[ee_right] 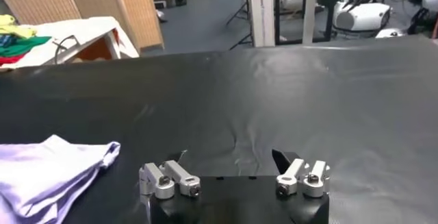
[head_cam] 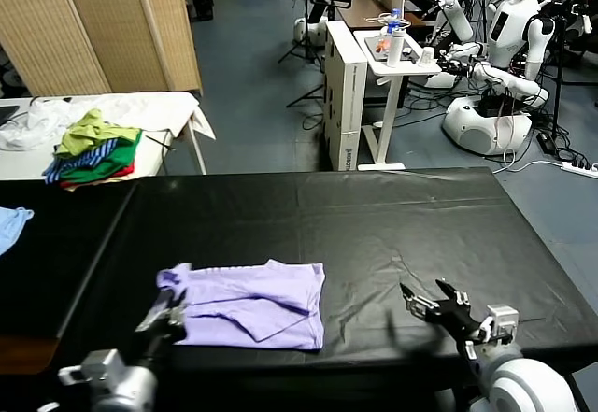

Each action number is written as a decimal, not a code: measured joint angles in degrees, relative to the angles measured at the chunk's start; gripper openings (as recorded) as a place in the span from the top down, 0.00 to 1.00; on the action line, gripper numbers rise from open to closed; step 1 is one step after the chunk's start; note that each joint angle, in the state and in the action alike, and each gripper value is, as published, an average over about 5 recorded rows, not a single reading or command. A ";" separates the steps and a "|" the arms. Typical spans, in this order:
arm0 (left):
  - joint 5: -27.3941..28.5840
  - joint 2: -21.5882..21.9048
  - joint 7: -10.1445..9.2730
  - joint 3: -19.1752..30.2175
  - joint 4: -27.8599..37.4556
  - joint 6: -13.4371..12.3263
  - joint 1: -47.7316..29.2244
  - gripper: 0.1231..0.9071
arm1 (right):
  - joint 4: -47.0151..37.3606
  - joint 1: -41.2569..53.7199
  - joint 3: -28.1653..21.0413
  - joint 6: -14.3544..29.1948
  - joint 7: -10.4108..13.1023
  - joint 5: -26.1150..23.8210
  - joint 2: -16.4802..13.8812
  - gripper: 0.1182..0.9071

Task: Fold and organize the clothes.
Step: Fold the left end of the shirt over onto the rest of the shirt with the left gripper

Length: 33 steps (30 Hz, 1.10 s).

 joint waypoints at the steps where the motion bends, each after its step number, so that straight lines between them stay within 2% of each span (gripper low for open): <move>1: -1.07 -0.68 -0.47 1.68 -0.73 0.34 -0.40 0.92 | 0.04 -0.41 0.20 0.08 -0.11 -0.42 0.23 0.00; 5: -3.14 -2.47 -1.32 8.05 -1.77 0.92 -3.06 0.92 | 0.30 -1.91 0.89 0.34 -0.43 -1.86 1.23 0.00; 15: -3.78 -5.26 -1.06 18.51 0.61 0.39 -9.69 0.92 | 1.22 -4.47 1.27 0.63 -0.87 -5.16 3.71 0.00; 25: -3.49 -7.50 -0.81 23.97 1.27 0.33 -10.99 0.92 | 1.01 -5.20 1.38 0.88 -1.14 -6.28 4.84 0.00; 33: -1.29 -9.41 -0.40 25.82 2.01 -0.12 -11.54 0.92 | 0.84 -5.36 0.71 0.97 -1.27 -6.95 5.44 0.00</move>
